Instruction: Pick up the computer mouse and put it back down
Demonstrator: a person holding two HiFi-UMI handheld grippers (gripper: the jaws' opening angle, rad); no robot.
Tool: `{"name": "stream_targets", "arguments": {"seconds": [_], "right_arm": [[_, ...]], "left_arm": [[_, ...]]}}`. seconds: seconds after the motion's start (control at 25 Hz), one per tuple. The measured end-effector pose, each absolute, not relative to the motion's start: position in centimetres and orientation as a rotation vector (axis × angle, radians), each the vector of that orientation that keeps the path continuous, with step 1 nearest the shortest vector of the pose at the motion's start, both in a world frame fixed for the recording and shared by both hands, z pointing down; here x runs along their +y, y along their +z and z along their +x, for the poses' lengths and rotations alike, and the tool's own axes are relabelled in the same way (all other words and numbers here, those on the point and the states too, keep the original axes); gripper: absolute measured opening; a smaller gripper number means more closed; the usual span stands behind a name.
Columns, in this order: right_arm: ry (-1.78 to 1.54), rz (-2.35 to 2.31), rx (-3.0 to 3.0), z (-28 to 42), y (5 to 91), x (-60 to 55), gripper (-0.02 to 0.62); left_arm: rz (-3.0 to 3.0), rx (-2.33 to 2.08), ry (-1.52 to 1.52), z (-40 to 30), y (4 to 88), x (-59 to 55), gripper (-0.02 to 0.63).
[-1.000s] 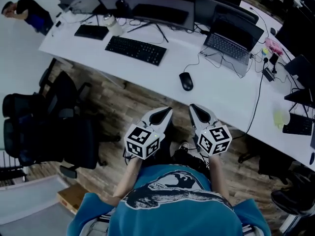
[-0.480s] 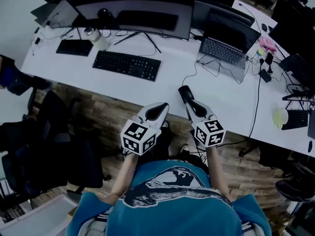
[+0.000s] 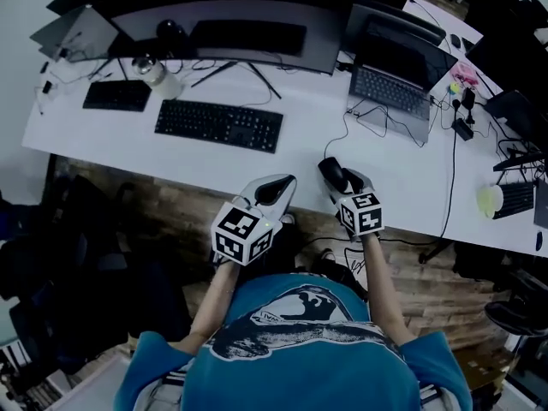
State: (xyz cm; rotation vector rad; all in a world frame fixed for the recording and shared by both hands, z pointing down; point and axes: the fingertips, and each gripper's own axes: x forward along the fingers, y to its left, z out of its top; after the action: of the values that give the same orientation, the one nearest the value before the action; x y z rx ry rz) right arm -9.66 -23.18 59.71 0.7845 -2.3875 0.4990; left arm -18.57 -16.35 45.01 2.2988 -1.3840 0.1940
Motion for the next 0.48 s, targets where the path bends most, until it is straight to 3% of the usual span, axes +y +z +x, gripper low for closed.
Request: {"name": "stream_targets", "arguments": {"seconds": [0.2,0.48], "right_arm": [[0.479,0.780,-2.253,-10.1,63.5,-24.2,0.318],[0.502,0.786,-2.138,-10.0,67.4,-25.2,0.342]], "left_arm": [[2.322,-1.336,0.206,-19.4,45.1,-17.2,0.014],[2.343,-1.304,0.205,-20.6,45.2,-17.7,0.014]]}}
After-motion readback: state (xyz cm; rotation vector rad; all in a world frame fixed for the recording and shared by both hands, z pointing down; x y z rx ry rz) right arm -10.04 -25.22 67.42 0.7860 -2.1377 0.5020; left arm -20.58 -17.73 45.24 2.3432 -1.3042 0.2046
